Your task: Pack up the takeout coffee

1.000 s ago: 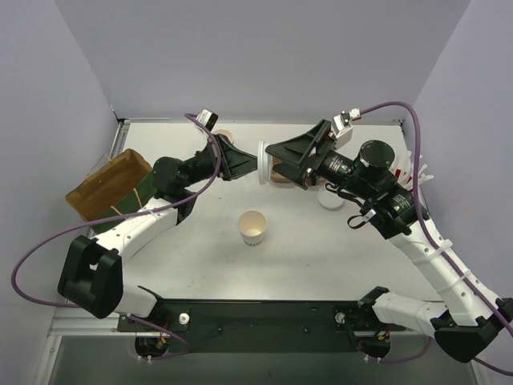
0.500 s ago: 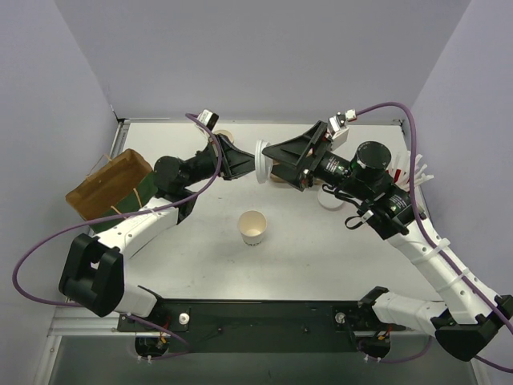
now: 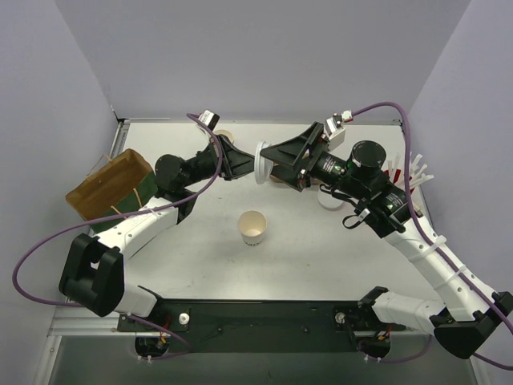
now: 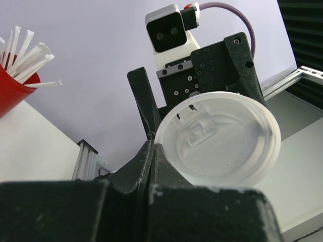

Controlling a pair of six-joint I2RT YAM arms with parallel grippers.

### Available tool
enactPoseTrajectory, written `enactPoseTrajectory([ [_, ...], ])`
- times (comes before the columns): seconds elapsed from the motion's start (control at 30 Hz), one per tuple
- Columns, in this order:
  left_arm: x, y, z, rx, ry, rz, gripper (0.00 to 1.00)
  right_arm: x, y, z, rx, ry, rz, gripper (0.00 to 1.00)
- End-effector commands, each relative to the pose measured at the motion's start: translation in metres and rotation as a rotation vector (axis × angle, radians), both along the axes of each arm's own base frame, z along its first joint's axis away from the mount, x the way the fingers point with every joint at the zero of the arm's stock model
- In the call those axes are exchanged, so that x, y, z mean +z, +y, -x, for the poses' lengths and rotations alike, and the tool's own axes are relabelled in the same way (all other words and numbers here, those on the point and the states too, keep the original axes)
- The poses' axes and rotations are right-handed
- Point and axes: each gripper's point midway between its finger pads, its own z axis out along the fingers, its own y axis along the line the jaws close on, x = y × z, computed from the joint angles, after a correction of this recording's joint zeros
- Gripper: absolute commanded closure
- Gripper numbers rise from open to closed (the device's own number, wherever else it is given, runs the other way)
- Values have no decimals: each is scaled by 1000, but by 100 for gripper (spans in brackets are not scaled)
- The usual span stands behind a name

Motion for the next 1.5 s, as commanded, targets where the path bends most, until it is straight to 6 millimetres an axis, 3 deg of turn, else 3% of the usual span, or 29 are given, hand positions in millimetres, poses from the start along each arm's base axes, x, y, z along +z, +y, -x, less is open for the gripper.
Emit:
enactPoseTrajectory([
  [0.0,22,4,6,13,-101,5,100,13,1,1,1,-46,-12,18],
  [0.63,19,3,2,33,-101,-47,100,14,-3,2,-8,-73,20,28],
  [0.93,18,3,-1,49,-99,-72,84,12,-4,3,-11,-85,42,30],
  [1.47,12,9,-9,87,-96,-112,74,5,-14,6,-43,-93,93,30],
])
